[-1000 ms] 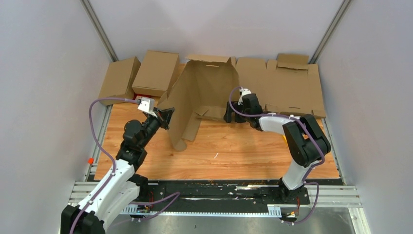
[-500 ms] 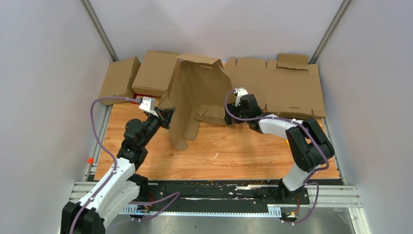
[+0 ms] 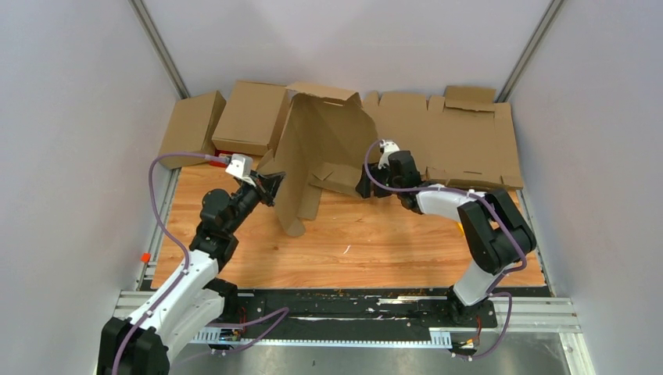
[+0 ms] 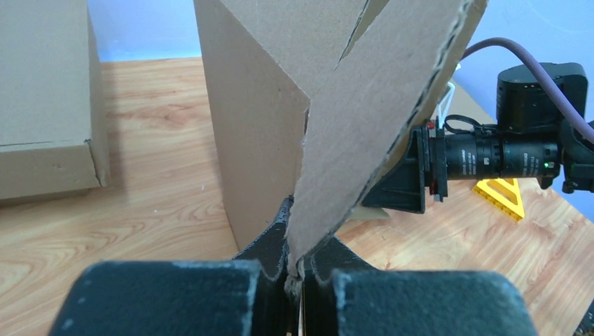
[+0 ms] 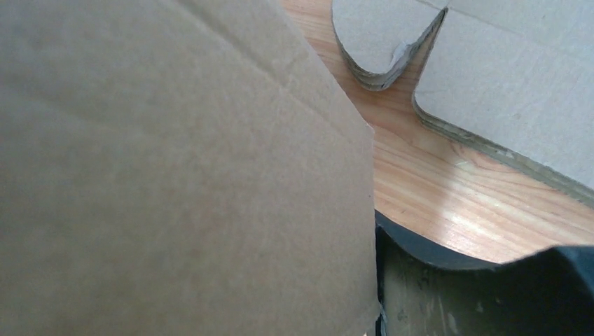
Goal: Fold the paper box
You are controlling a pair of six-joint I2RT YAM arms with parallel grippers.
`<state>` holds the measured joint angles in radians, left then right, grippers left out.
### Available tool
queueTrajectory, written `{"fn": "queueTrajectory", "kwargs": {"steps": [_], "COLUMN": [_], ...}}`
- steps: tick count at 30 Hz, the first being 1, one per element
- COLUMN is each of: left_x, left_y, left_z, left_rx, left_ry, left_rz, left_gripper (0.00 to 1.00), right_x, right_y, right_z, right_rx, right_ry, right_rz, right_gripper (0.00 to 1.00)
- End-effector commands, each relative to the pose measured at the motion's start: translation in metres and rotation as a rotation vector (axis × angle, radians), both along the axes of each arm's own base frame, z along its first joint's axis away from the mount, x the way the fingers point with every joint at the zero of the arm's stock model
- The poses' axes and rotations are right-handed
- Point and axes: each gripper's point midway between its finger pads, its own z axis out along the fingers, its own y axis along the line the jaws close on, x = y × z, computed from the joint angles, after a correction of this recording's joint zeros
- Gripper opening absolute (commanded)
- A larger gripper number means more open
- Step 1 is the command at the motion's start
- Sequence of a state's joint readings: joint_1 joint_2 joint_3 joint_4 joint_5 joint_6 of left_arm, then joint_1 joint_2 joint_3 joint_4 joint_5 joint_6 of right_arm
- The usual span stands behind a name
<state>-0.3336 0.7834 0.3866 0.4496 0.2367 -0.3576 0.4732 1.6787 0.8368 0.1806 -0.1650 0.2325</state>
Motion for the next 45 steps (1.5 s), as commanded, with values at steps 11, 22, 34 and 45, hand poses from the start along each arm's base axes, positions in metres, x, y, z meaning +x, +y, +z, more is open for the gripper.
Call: {"fn": "queueTrajectory", "kwargs": {"steps": [11,22,34,45], "left_x": [-0.009,-0.013,-0.015,-0.014], "left_y": [-0.017,-0.023,-0.026,-0.024], "left_z": [-0.004,-0.003,-0.001,-0.002], "left_rx": [-0.021,-0.028,-0.031,-0.02], "left_ry": [0.03,0.022,0.011,0.012], "left_rz": [-0.099,-0.13,-0.146,-0.134], "left_gripper": [0.04,0.03,0.03,0.03], "right_x": [0.021,0.025,0.02,0.008], "right_y": [0.011,0.019,0.01,-0.035], "right_z": [0.027,0.035,0.025,0.031], "right_rx": [0.343,0.416,0.299,0.013], "right_ry": [0.245,0.209,0.157,0.005], "right_rz": [-0.229,-0.251,-0.231,-0.195], "right_gripper": [0.62,0.6,0.9,1.0]}}
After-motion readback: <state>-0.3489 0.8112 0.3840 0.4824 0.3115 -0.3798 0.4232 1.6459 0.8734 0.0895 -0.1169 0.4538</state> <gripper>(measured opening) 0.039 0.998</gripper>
